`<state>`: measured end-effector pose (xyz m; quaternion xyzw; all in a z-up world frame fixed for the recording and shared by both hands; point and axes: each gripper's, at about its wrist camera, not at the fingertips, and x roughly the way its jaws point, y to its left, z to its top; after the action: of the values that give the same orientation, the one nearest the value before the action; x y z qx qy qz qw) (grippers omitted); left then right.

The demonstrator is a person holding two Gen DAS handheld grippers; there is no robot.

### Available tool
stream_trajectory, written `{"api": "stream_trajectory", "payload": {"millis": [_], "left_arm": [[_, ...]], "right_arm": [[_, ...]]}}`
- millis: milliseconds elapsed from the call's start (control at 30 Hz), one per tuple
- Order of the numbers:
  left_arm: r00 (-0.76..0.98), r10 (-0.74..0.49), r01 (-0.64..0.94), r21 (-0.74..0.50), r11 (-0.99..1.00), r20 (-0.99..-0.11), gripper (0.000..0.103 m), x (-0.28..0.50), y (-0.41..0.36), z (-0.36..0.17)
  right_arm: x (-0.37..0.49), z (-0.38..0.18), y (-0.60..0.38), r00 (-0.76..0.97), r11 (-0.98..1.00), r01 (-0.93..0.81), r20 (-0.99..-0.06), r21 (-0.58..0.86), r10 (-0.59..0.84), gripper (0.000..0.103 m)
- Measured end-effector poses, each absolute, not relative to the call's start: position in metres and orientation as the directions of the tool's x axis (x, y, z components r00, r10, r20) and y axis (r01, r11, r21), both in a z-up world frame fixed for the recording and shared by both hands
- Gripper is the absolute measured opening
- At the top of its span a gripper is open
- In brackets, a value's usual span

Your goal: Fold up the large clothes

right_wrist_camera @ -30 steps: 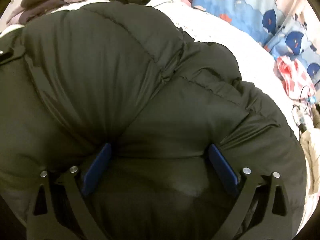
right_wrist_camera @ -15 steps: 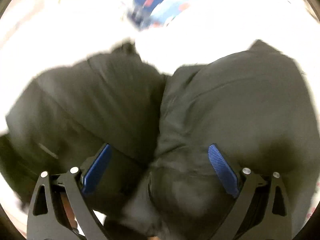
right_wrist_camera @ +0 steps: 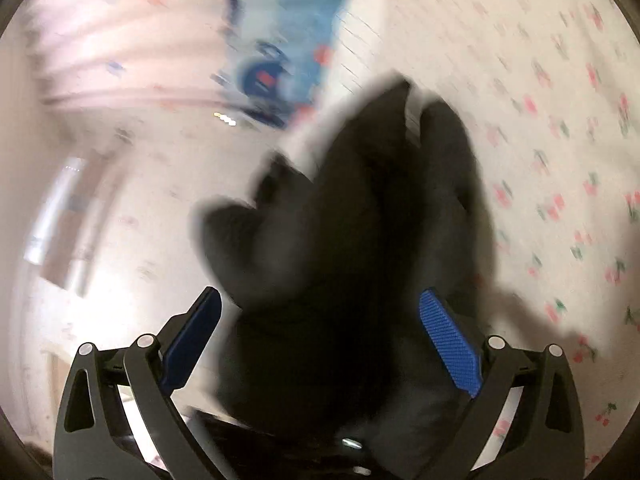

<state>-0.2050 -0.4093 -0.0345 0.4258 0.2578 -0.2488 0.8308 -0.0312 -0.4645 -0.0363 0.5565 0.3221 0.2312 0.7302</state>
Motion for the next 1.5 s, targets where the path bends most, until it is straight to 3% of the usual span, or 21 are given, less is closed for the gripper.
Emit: {"api": "stream_trajectory", "payload": {"millis": [33,133,200,233,267,333,400,500,600,700,767,833,933,1033,1200,1300,1400,1500], "left_arm": [[0.746,-0.192,0.632,0.588,0.505,-0.638,0.081,-0.212,-0.412,-0.043],[0.771,-0.172,0.610,0.634,0.474,-0.613,0.083,-0.220,-0.426,-0.052],[0.787,-0.163,0.594,0.658,0.462,-0.596,0.083,-0.193,-0.411,-0.070],[0.793,-0.162,0.588,0.667,0.457,-0.588,0.083,-0.197,-0.414,-0.071],[0.795,-0.164,0.586,0.670,0.455,-0.584,0.083,-0.191,-0.376,-0.075],[0.787,-0.186,0.601,0.664,0.444,-0.588,0.083,-0.252,-0.374,-0.075],[0.760,-0.229,0.638,0.632,0.440,-0.608,0.083,-0.219,-0.354,-0.060],[0.689,-0.349,0.714,0.513,0.476,-0.635,0.083,-0.235,-0.313,-0.024],[0.603,-0.477,0.758,0.272,0.593,-0.640,0.084,-0.215,-0.269,0.016],[0.599,-0.490,0.657,0.040,0.753,-0.633,0.086,-0.158,-0.232,0.029],[0.525,-0.491,0.604,-0.102,0.791,-0.695,0.087,-0.136,-0.213,-0.003],[0.425,-0.499,0.613,-0.166,0.772,-0.755,0.092,-0.115,-0.205,-0.040],[0.391,-0.545,0.616,-0.229,0.754,-0.742,0.092,-0.098,-0.186,-0.025],[0.392,-0.625,0.500,-0.414,0.761,-0.675,0.092,-0.077,-0.134,-0.014],[0.273,-0.716,0.222,-0.683,0.696,-0.642,0.096,-0.014,-0.093,-0.094],[0.214,-0.794,0.225,-0.762,0.607,-0.569,0.096,-0.005,-0.114,-0.119],[0.264,-0.803,0.312,-0.741,0.595,-0.534,0.095,-0.007,-0.120,-0.098],[0.364,-0.753,0.412,-0.630,0.658,-0.548,0.092,-0.008,-0.094,-0.052]], "right_arm": [[-0.033,-0.025,-0.470,0.719,0.283,-0.008,-0.191,0.959,0.668,0.096],[-0.022,0.020,-0.456,0.731,0.441,-0.064,-0.259,0.895,0.631,0.096],[-0.006,0.062,-0.418,0.699,0.661,-0.102,-0.419,0.744,0.580,0.096],[0.003,0.080,-0.392,0.679,0.782,-0.110,-0.529,0.613,0.510,0.096],[0.018,0.095,-0.355,0.648,0.915,-0.133,-0.665,0.381,0.371,0.096],[0.032,0.090,-0.303,0.592,0.990,-0.128,-0.796,0.063,0.127,0.096],[0.046,0.072,-0.287,0.539,0.993,-0.069,-0.841,-0.099,-0.047,0.096],[0.034,0.049,-0.305,0.509,0.995,0.010,-0.856,-0.098,-0.089,0.096],[0.034,0.026,-0.329,0.472,0.994,0.071,-0.875,-0.085,-0.109,0.096],[0.030,-0.001,-0.354,0.445,0.990,0.132,-0.890,-0.040,-0.096,0.096],[0.021,-0.019,-0.364,0.453,0.985,0.170,-0.889,0.009,-0.070,0.096],[0.029,-0.050,-0.372,0.451,0.980,0.185,-0.892,0.071,-0.020,0.096],[0.025,-0.059,-0.382,0.432,0.969,0.203,-0.901,0.139,0.039,0.096],[0.023,-0.048,-0.383,0.426,0.976,0.194,-0.904,0.101,0.009,0.096],[0.024,-0.056,-0.378,0.427,0.964,0.210,-0.902,0.161,0.057,0.096],[0.022,-0.059,-0.373,0.472,0.950,0.230,-0.878,0.211,0.081,0.096],[0.027,-0.056,-0.356,0.533,0.933,0.217,-0.835,0.289,0.135,0.096],[0.047,-0.043,-0.314,0.584,0.916,0.138,-0.778,0.376,0.231,0.096]]}}
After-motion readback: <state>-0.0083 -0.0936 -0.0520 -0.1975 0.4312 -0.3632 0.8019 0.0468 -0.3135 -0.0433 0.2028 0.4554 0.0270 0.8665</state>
